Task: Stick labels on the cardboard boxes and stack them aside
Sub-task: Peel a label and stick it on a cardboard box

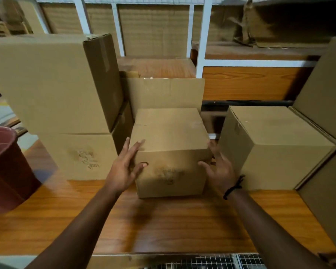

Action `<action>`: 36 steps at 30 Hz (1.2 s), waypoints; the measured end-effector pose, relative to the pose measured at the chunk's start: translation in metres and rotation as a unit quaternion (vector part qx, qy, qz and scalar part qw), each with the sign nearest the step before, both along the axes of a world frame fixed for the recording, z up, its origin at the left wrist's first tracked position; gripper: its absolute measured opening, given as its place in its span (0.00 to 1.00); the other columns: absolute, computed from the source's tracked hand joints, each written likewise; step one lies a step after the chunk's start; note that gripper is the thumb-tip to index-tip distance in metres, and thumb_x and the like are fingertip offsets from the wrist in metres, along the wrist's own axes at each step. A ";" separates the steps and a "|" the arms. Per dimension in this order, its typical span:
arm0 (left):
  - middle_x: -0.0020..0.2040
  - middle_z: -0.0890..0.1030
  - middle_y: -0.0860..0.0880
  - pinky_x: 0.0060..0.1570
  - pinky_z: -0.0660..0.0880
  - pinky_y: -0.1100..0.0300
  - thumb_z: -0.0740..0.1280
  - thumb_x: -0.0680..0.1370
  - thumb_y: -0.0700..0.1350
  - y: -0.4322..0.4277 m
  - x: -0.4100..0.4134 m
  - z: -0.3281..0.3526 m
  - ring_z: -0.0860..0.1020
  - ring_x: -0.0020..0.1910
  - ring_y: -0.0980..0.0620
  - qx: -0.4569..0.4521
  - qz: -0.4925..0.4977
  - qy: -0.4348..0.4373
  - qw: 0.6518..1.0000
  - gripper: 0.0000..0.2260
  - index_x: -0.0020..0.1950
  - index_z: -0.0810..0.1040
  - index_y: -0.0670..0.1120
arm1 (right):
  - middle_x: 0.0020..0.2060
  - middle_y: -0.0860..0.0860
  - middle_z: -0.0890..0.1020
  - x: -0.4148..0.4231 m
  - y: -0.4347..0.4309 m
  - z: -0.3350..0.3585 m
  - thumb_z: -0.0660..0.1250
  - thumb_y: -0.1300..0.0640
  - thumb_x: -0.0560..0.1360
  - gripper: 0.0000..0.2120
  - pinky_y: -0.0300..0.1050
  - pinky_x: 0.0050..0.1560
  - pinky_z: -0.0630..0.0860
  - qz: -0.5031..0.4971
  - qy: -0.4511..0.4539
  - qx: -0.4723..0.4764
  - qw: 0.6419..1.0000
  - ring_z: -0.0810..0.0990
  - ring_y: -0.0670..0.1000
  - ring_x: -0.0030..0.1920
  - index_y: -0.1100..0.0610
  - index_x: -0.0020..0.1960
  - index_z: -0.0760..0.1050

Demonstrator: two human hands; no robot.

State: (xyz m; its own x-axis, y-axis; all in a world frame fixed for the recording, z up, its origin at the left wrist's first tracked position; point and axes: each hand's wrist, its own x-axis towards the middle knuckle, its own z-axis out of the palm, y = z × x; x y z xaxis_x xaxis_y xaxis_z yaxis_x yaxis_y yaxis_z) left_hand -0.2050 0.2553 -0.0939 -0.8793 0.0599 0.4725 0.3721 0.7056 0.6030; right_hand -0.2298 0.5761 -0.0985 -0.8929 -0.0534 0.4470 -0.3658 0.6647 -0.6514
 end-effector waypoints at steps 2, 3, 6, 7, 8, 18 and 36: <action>0.81 0.45 0.46 0.66 0.65 0.56 0.71 0.77 0.51 -0.007 0.010 -0.014 0.58 0.73 0.52 -0.073 -0.011 0.003 0.997 0.39 0.75 0.47 0.72 | 0.72 0.62 0.66 0.006 -0.002 -0.012 0.75 0.53 0.71 0.50 0.53 0.59 0.72 0.002 0.036 0.051 0.998 0.74 0.63 0.64 0.32 0.74 0.41; 0.81 0.43 0.46 0.66 0.66 0.54 0.70 0.78 0.50 -0.011 0.011 -0.023 0.58 0.74 0.50 -0.105 -0.021 -0.004 0.994 0.40 0.74 0.44 0.73 | 0.73 0.64 0.63 0.007 -0.005 -0.018 0.75 0.53 0.70 0.52 0.52 0.55 0.74 0.005 0.042 0.077 0.996 0.75 0.65 0.62 0.33 0.74 0.39; 0.81 0.45 0.43 0.68 0.69 0.49 0.66 0.80 0.51 -0.014 0.010 -0.033 0.65 0.74 0.41 -0.140 -0.049 -0.032 0.988 0.37 0.73 0.44 0.76 | 0.74 0.63 0.60 0.006 -0.019 -0.020 0.74 0.54 0.72 0.51 0.56 0.53 0.78 -0.005 0.019 0.107 0.994 0.75 0.65 0.62 0.29 0.72 0.36; 0.81 0.46 0.42 0.68 0.70 0.48 0.67 0.79 0.51 -0.013 0.009 -0.031 0.66 0.73 0.40 -0.141 -0.046 -0.033 0.988 0.36 0.73 0.45 0.75 | 0.74 0.63 0.61 0.005 -0.023 -0.017 0.73 0.55 0.73 0.50 0.56 0.54 0.77 -0.022 0.018 0.105 0.994 0.74 0.65 0.63 0.28 0.71 0.37; 0.81 0.46 0.42 0.67 0.71 0.46 0.68 0.79 0.51 -0.012 0.008 -0.029 0.68 0.72 0.38 -0.142 -0.034 -0.034 0.989 0.36 0.74 0.47 0.74 | 0.74 0.62 0.62 0.003 -0.027 -0.012 0.72 0.55 0.74 0.48 0.56 0.55 0.76 -0.037 0.017 0.100 0.994 0.73 0.65 0.64 0.28 0.71 0.38; 0.80 0.53 0.40 0.58 0.76 0.47 0.73 0.69 0.60 -0.008 0.029 0.033 0.78 0.60 0.43 -0.046 0.032 0.079 0.995 0.34 0.74 0.66 0.61 | 0.67 0.49 0.72 0.029 -0.036 0.068 0.77 0.58 0.68 0.44 0.38 0.66 0.66 -0.048 -0.011 0.028 0.998 0.71 0.48 0.65 0.35 0.72 0.55; 0.81 0.51 0.47 0.69 0.64 0.61 0.73 0.73 0.58 -0.026 0.006 0.045 0.59 0.74 0.65 0.046 -0.043 0.000 0.998 0.30 0.74 0.67 0.61 | 0.71 0.37 0.61 0.068 -0.038 0.038 0.73 0.48 0.72 0.40 0.43 0.73 0.58 0.037 -0.153 -0.031 0.987 0.58 0.40 0.72 0.35 0.75 0.52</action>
State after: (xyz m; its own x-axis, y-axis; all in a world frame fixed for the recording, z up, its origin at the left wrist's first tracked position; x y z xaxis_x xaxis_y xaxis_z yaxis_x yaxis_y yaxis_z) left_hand -0.1994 0.2294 -0.0485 -0.8729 0.0915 0.4793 0.4287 0.6128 0.6638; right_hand -0.1621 0.5381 -0.0600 -0.9815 -0.1043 0.1605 -0.1908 0.5987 -0.7779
